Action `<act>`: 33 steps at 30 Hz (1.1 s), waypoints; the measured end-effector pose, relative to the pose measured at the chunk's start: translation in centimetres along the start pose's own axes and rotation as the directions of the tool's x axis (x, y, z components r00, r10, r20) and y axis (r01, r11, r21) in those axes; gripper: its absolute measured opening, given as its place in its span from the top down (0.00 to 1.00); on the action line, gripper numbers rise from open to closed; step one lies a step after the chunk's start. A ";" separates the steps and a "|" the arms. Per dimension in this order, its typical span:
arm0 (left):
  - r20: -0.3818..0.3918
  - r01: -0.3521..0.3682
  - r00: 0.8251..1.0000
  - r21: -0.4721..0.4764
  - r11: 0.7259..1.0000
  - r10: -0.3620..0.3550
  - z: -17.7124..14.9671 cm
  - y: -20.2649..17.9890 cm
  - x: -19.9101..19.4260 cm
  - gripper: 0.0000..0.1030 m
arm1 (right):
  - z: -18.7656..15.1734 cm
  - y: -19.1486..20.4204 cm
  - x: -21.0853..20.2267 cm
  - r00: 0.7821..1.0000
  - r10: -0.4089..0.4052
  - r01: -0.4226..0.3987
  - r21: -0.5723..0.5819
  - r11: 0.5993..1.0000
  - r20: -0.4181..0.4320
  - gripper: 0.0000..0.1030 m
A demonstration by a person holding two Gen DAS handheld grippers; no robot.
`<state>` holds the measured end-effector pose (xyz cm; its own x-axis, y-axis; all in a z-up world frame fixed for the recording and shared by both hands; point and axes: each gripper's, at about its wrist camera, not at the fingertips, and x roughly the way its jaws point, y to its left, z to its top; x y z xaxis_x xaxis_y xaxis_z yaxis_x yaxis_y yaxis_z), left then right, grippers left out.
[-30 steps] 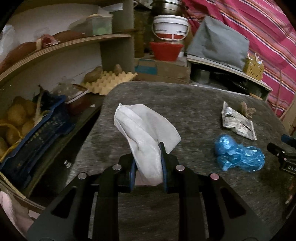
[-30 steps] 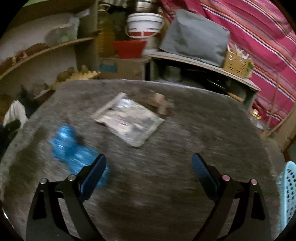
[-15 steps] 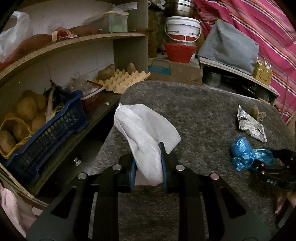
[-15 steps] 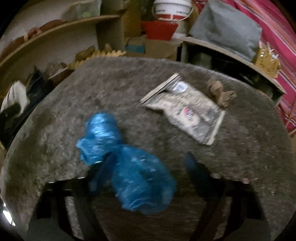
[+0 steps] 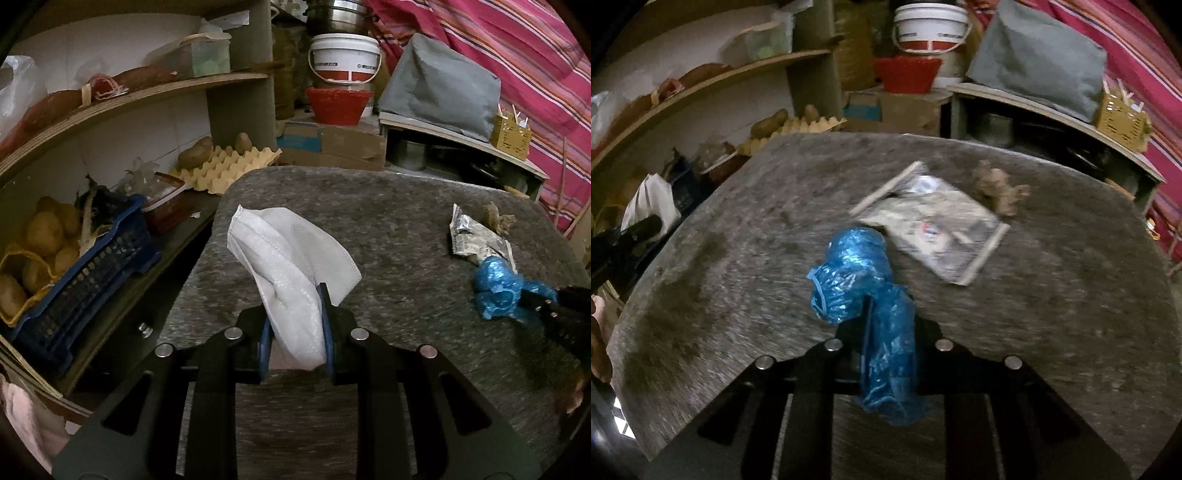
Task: Collect trash
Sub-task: 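Carry the white tissue and blue bag toward the basket with both tools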
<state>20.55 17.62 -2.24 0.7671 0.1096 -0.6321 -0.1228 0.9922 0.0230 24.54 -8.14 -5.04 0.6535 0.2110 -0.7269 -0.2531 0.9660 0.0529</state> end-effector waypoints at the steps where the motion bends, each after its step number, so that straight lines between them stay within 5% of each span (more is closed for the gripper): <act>1: 0.003 0.002 1.000 0.005 1.000 -0.002 0.1 -0.4 -0.1 0.80 | 0.0 -0.8 -0.6 1.000 -0.010 0.010 0.003 1.000 0.008 0.84; 18: 0.051 0.094 0.994 0.122 0.988 -0.101 1.3 -11.4 -2.7 0.80 | -2.3 -15.4 -10.0 0.974 -0.207 0.192 0.153 0.969 0.092 0.84; 33: 0.050 0.262 0.958 0.249 0.932 -0.283 1.5 -27.8 -5.2 0.80 | -9.1 -31.4 -17.9 0.904 -0.424 0.380 0.361 0.852 0.050 0.84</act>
<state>20.94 -10.48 1.52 0.8012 -0.1724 -0.5730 0.2432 0.9688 0.0485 14.34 -43.60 0.07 0.7341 -0.2114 -0.6452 0.2898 0.9570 0.0161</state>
